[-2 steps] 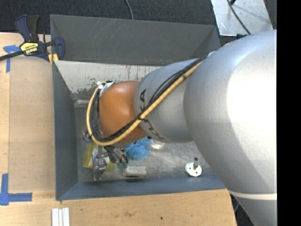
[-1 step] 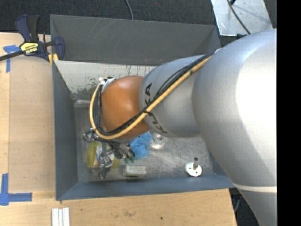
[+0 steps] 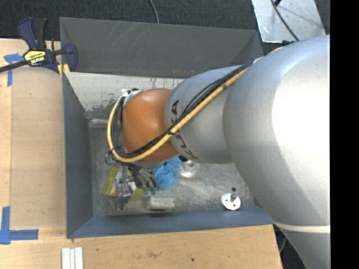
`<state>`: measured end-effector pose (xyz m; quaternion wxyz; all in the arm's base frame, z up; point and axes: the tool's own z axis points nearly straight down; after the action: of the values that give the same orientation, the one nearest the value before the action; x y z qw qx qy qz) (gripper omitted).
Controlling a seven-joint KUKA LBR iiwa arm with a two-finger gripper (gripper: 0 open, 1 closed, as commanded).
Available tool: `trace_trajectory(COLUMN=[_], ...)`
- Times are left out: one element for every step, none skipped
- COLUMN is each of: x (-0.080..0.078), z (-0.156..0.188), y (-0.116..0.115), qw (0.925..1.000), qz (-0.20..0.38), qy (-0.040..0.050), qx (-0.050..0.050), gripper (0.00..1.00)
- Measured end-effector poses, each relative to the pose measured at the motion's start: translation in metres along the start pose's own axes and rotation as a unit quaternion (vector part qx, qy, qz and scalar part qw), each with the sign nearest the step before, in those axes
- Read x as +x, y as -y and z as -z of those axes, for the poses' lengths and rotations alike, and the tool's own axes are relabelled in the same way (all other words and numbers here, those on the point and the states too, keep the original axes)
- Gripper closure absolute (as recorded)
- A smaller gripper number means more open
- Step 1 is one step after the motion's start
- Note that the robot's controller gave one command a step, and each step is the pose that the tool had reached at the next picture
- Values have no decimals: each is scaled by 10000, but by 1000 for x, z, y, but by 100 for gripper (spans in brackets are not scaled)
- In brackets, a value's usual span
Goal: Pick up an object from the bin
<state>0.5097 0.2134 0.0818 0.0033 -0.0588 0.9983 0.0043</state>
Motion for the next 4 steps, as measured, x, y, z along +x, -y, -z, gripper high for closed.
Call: trace_trajectory(x=[-13, -12, -1, -11], z=[-1, -1, 0, 4], y=[-14, -14, -12, -23], qw=[9919, 9940, 9997, 9890], qz=[1271, 1087, -226, 1482], qy=[3, 72, 92, -15], qx=[49, 8, -12, 28], gripper=[0, 0, 0, 100])
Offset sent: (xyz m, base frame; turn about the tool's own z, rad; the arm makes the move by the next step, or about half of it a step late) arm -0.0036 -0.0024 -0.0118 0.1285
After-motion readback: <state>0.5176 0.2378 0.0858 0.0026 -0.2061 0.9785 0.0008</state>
